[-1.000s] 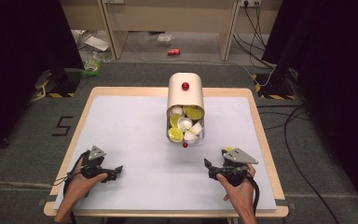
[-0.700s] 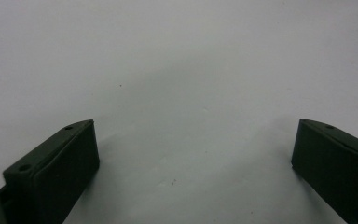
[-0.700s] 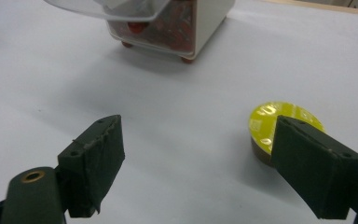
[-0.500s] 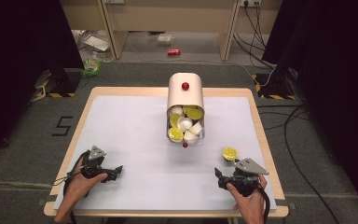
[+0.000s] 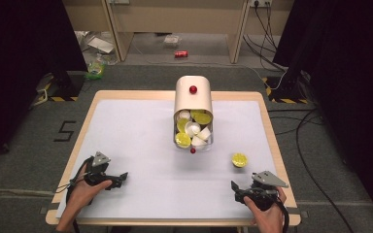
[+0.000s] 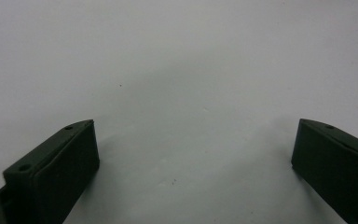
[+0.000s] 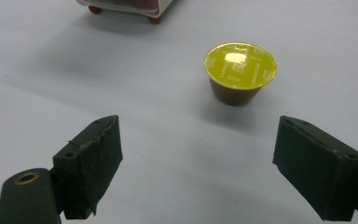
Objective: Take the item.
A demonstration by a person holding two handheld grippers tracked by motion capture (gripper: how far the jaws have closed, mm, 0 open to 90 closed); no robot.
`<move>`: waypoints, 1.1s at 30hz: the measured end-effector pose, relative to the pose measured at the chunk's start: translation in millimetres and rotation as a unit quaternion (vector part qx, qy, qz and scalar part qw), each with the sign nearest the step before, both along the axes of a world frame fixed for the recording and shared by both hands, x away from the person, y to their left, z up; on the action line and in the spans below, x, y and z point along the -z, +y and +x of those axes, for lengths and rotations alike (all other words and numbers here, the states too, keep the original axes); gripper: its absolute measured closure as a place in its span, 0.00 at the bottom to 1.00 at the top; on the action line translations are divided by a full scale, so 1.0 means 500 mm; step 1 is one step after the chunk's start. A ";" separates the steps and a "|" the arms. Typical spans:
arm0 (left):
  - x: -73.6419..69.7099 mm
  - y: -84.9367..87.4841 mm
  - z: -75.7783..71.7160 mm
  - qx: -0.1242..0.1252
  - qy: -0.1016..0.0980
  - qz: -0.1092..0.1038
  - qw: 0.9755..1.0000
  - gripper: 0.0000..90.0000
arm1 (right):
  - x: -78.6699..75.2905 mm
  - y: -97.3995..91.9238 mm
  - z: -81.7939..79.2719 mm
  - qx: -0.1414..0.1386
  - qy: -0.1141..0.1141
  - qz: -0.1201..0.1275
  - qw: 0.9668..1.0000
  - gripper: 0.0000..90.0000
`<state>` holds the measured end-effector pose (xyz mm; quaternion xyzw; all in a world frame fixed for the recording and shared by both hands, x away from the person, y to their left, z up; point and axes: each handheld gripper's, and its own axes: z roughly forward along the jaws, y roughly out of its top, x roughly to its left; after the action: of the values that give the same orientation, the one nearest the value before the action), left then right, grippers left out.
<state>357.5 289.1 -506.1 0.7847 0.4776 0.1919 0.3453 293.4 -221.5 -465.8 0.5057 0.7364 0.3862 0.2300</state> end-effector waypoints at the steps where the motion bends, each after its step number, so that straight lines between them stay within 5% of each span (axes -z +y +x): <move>1: 0.000 0.000 0.000 0.000 0.000 0.000 1.000 0.00 | 0.000 -0.001 -0.002 0.001 0.002 0.000 1.000 0.18; 33: 0.000 0.000 0.000 0.001 0.001 0.000 1.000 0.00 | 0.031 -0.029 -0.028 0.005 0.060 -0.008 0.998 0.18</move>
<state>357.7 289.3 -506.1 0.7851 0.4774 0.1911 0.3453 279.2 -236.2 -481.3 0.5297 0.7494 0.3480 0.1918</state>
